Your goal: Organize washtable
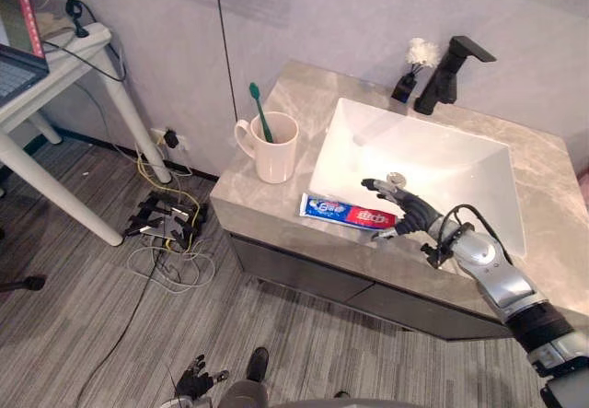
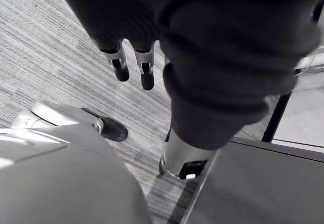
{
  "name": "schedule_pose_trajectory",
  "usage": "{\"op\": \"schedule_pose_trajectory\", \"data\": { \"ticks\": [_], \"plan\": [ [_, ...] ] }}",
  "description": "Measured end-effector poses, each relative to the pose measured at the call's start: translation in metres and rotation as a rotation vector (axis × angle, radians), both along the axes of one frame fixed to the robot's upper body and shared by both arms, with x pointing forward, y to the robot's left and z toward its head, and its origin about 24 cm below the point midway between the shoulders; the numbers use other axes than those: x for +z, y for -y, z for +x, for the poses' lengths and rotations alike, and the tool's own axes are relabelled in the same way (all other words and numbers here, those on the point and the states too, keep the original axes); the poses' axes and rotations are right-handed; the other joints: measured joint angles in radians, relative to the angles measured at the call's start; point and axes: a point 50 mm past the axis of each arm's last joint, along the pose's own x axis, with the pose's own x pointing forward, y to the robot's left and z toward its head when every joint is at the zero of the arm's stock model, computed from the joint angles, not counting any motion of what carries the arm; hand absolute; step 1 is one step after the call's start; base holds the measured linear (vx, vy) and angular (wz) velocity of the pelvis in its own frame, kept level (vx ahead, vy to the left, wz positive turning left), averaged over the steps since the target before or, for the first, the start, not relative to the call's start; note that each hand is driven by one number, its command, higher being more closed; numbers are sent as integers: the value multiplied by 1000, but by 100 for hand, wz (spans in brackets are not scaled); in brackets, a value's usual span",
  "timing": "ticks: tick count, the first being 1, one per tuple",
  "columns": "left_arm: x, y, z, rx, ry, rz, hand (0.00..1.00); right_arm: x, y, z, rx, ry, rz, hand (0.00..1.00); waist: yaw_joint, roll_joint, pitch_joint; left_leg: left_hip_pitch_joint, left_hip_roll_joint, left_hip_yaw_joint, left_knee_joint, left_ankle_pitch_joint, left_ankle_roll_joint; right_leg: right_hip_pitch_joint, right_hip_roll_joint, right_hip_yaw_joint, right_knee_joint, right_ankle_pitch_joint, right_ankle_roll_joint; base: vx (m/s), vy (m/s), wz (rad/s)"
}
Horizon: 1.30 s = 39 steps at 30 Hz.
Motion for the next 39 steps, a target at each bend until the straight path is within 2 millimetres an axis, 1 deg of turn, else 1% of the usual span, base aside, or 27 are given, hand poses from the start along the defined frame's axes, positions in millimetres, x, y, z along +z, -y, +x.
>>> {"op": "schedule_pose_trajectory", "data": {
  "ticks": [4, 12, 17, 19, 28, 29, 36, 39],
  "plan": [
    [-1, 0, -9, 4, -22, 0, 0, -3, 4, 1, -19, -13, -7, 0, -2, 0, 6, 0, 2, 3, 0, 0, 0, -2, 1, 2, 0, 0, 0, -18, -1, -2],
    [-2, 0, -12, 3, -33, -2, 0, 1, 5, 4, -21, -3, -4, 0, 0, 5, 16, -4, 3, 11, 0, 0, -1, -11, 1, 8, 1, 0, 0, -29, 2, -3],
    [-2, 0, -12, 2, -29, -3, 0, 7, 5, 3, -7, 14, -12, 0, 14, 4, 23, -8, 3, 11, 0, 0, 0, -16, 1, 9, 0, 0, 0, 0, 0, 0],
    [-2, 0, -12, 3, -30, -3, 0, 10, 4, 2, 5, 25, -12, 0, 22, 3, 27, -10, 3, 9, 0, 0, 0, -16, 1, 6, 0, 0, 0, 5, -5, 4],
    [-2, -2, -12, 2, -29, 2, 0, 13, -1, 1, 30, 39, -8, 0, 23, -7, 43, -16, 2, 1, 0, 0, 0, -18, 2, -1, 0, 0, 0, 1, -1, 2],
    [-2, -2, -12, 2, -28, 3, 0, 13, -3, 1, 36, 37, -7, 100, 25, -9, 43, -18, 2, -1, 0, 0, 0, -19, 2, -2, 0, 0, 0, 0, 0, 5],
    [-1, -6, -12, 5, -28, 11, 0, 15, -4, 0, 51, 36, 15, 100, 26, -27, 56, -25, 2, -8, 0, 0, 0, -21, 4, -5, -2, 0, 0, -1, 0, 3],
    [0, -6, -11, 16, -22, 9, 0, 20, -1, 3, 36, 51, 3, 100, 37, -33, 59, -26, 2, -12, 0, 0, -1, -21, 4, -15, -2, 0, 0, -1, 0, 3]
  ]
}}
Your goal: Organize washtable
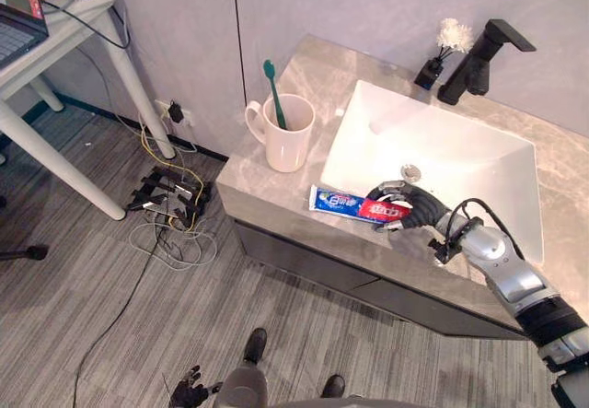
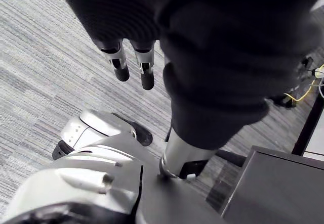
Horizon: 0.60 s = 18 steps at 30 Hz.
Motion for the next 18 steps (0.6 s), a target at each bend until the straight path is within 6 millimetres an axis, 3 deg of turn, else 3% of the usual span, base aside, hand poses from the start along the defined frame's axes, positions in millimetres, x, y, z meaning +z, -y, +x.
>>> {"op": "schedule_pose_trajectory", "data": {
  "ticks": [3, 12, 15, 18],
  "plan": [
    [1, 0, 2, -2, 7, 1, 0, 4, 3, 1, -5, 10, -16, 100, 15, -4, 2, 0, 0, -1, 0, 0, 0, 0, 0, -1, 1, 0, 0, 0, 0, 0],
    [1, -1, 1, 17, 9, -6, 0, 7, 3, 2, -2, 20, -25, 100, 15, -6, 2, 7, 2, 7, 0, 0, 0, 1, -1, 13, 6, 0, 0, -2, 0, -2],
    [2, -6, -1, 106, 27, -19, 0, 7, 5, 2, -6, 27, -48, 100, 12, -6, 2, 17, 2, 12, 0, 0, 0, 5, -3, 14, 10, 0, 0, 0, 0, -6],
    [6, -14, 0, 326, 114, -56, 0, 14, 19, 1, -57, 50, -43, 100, 10, -8, 0, 20, 1, 11, 0, 0, 0, 7, -4, 13, 14, 0, 0, 0, 0, 0]
  ]
}}
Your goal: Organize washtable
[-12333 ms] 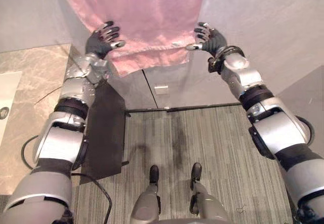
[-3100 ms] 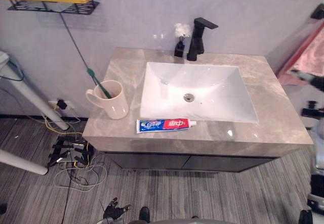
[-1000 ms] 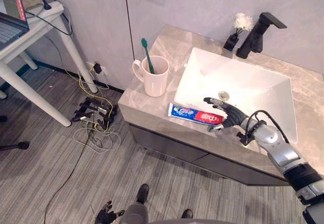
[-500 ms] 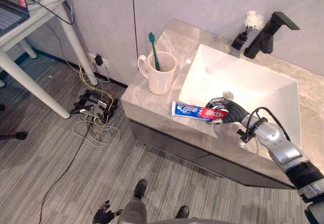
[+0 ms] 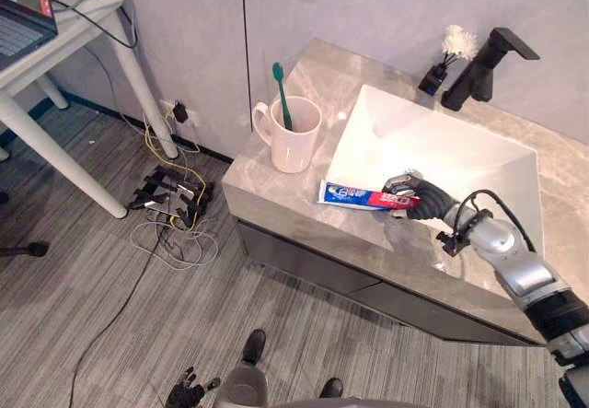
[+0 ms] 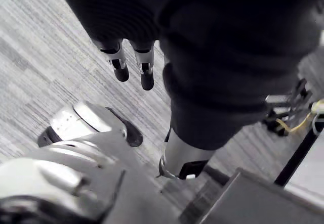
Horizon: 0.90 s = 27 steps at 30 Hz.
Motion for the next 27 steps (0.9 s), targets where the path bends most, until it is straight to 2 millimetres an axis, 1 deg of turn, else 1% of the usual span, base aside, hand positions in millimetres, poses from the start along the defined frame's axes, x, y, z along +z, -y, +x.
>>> {"op": "schedule_pose_trajectory", "data": {
  "ticks": [1, 2, 4, 5, 6, 7, 8, 9, 10, 11, 12, 13, 14, 15, 16, 17, 18, 19, 20, 21, 22, 23, 24, 25, 27],
  "plan": [
    [5, -10, 1, 145, 58, -3, 0, 4, 10, -1, -44, 21, 17, 100, -3, 1, 0, 2, -1, -1, 2, 0, 0, 3, -1, -1, 1, 0, 0, -17, 3, 3],
    [9, -18, 0, 218, 93, 2, 0, 8, 15, -1, -68, 37, 25, 100, -7, 1, -1, 5, 0, -2, 1, 0, 0, 6, -1, -1, 1, 0, 0, -28, -1, 6],
    [37, -63, -1, 522, 282, 96, 0, 30, 45, -3, -204, 136, 75, 100, -26, 8, -14, 14, 0, -11, 0, 0, 0, 21, -1, -16, 0, 0, 0, -33, -7, 11],
    [48, -76, -1, 585, 338, 130, 0, 36, 54, -5, -245, 170, 91, 100, -26, 12, -20, 14, 0, -11, 0, 0, 0, 21, -1, -17, 0, 0, 0, -27, -3, 7],
    [65, -94, -1, 672, 431, 191, 0, 48, 67, -8, -308, 229, 117, 100, -27, 17, -30, 14, 0, -12, 0, 0, 0, 22, -1, -18, -1, 0, 0, 0, 0, 0],
    [91, -115, -1, 755, 548, 277, 0, 63, 83, -13, -390, 309, 152, 100, -29, 27, -44, 14, 0, -12, 0, 0, 0, 23, -3, -20, -2, 0, 0, 0, 0, 0],
    [120, -131, 3, 792, 676, 362, 0, 75, 100, -21, -469, 381, 183, 100, -28, 37, -59, 14, -2, -13, 0, 0, 0, 26, -5, -24, -4, 0, 0, -14, 3, 6],
    [136, -136, 6, 795, 738, 407, 0, 80, 107, -26, -506, 418, 199, 100, -28, 43, -65, 15, -7, -16, -1, 0, 0, 29, -5, -26, -4, 0, 0, -10, 15, 11],
    [166, -142, 12, 783, 853, 496, 0, 91, 116, -36, -567, 501, 237, 100, -28, 58, -78, 17, -12, -22, -1, 0, 0, 34, -8, -33, -4, -1, 1, -7, 25, 11],
    [193, -141, 19, 751, 954, 559, 0, 102, 117, -44, -591, 584, 277, 100, -31, 73, -89, 18, -16, -24, -1, 0, 0, 36, -11, -38, -4, -2, 0, -15, 30, 10],
    [211, -138, 26, 695, 1021, 604, 0, 109, 112, -49, -587, 647, 309, 100, -34, 84, -96, 18, -18, -25, -1, 0, 0, 39, -13, -43, -4, -3, -2, -26, 20, 7],
    [227, -131, 37, 631, 1085, 627, 0, 114, 104, -52, -569, 694, 339, 100, -36, 94, -102, 20, -19, -27, -1, 0, 1, 42, -14, -50, -4, -5, -4, -26, 11, 8],
    [244, -117, 53, 539, 1172, 634, 0, 115, 89, -53, -527, 733, 381, 100, -35, 103, -107, 25, -20, -30, -1, 1, 1, 51, -14, -52, -4, -6, -4, -31, 3, 8],
    [251, -109, 62, 493, 1214, 621, 0, 114, 81, -52, -497, 738, 399, 100, -33, 106, -110, 29, -20, -32, -1, 2, 1, 53, -13, -53, -3, -8, -6, -39, -5, 10],
    [260, -88, 84, 389, 1294, 551, 0, 111, 60, -49, -420, 727, 425, 100, -29, 111, -114, 33, -19, -37, -1, 3, 0, 60, -13, -57, 0, -12, -5, -56, -11, 15],
    [266, -62, 107, 273, 1372, 440, 0, 106, 37, -43, -335, 699, 453, 100, -28, 113, -115, 35, -19, -43, -1, 6, -2, 63, -13, -65, 4, -16, -4, -53, -12, 16],
    [269, -48, 118, 215, 1413, 362, 0, 103, 24, -39, -288, 678, 468, 100, -27, 113, -115, 35, -18, -46, -1, 8, -4, 63, -12, -68, 6, -17, -5, -58, -10, 17],
    [271, -15, 139, 90, 1477, 171, 0, 97, -2, -31, -199, 630, 499, 100, -25, 112, -115, 33, -17, -52, -1, 12, -5, 64, -11, -74, 9, -18, -5, -60, -5, 16],
    [271, 18, 157, -41, 1498, -10, 0, 94, -26, -25, -117, 596, 529, 100, -25, 111, -114, 29, -18, -59, -1, 16, -5, 64, -10, -80, 10, -18, -5, -57, -3, 16],
    [271, 33, 164, -102, 1499, -92, 0, 94, -37, -23, -80, 584, 548, 100, -25, 110, -114, 27, -18, -62, -1, 18, -4, 63, -10, -82, 11, -18, -5, -43, 4, 13],
    [272, 63, 174, -222, 1491, -232, 0, 94, -58, -20, -15, 568, 594, 100, -24, 109, -113, 24, -19, -64, -1, 22, 1, 60, -11, -84, 14, -18, -5, -24, 9, 6],
    [273, 78, 178, -282, 1480, -297, 0, 96, -67, -19, 12, 565, 620, 100, -24, 109, -113, 24, -19, -65, -1, 24, 2, 59, -12, -84, 16, -18, -5, -17, 12, 6],
    [274, 103, 182, -389, 1459, -399, 0, 99, -83, -18, 60, 560, 664, 100, -24, 109, -113, 23, -19, -67, -1, 29, 3, 58, -14, -85, 19, -18, -5, -4, 8, 5],
    [275, 121, 184, -459, 1445, -481, 0, 102, -94, -18, 95, 556, 698, 100, -24, 109, -113, 24, -18, -68, -1, 30, 4, 58, -16, -87, 21, -18, -5, -1, 6, 5],
    [278, 134, 185, -513, 1435, -532, 0, 103, -107, -19, 133, 544, 729, 100, -25, 109, -113, 26, -19, -69, -1, 31, 4, 61, -17, -88, 23, -18, -5, -1, 3, 2]
  ]
}}
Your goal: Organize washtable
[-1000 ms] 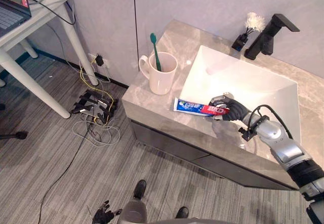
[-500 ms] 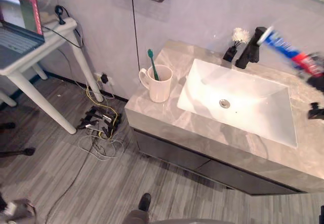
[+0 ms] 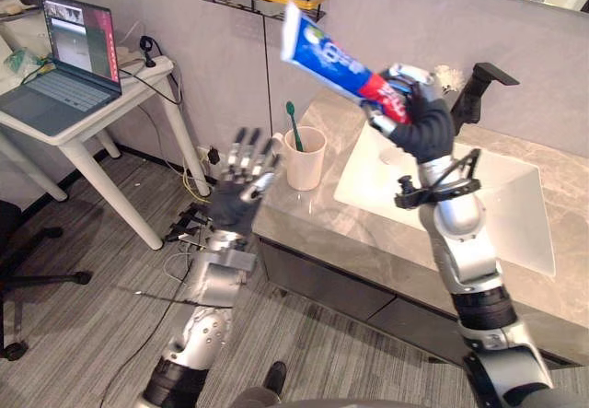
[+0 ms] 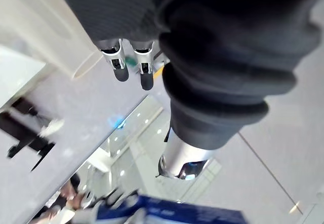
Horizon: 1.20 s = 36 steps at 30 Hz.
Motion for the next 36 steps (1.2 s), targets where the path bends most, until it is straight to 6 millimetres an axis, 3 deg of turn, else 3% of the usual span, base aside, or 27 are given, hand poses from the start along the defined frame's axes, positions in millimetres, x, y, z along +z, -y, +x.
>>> {"op": "schedule_pose_trajectory", "data": {
  "ticks": [14, 36],
  "plan": [
    [10, 15, -4, -94, 24, -12, 0, -34, -30, -3, 132, -144, -58, 100, -4, 8, 6, 11, 0, 8, 0, 1, -2, 3, 3, 9, 2, -3, -2, -22, 4, -2],
    [14, 19, -6, -82, 53, -8, 0, -75, -41, -11, 186, -324, -83, 100, -6, 8, 5, 11, 2, 17, 0, 1, -2, 0, 4, 16, -1, -2, -2, 0, 0, -1]
  ]
}}
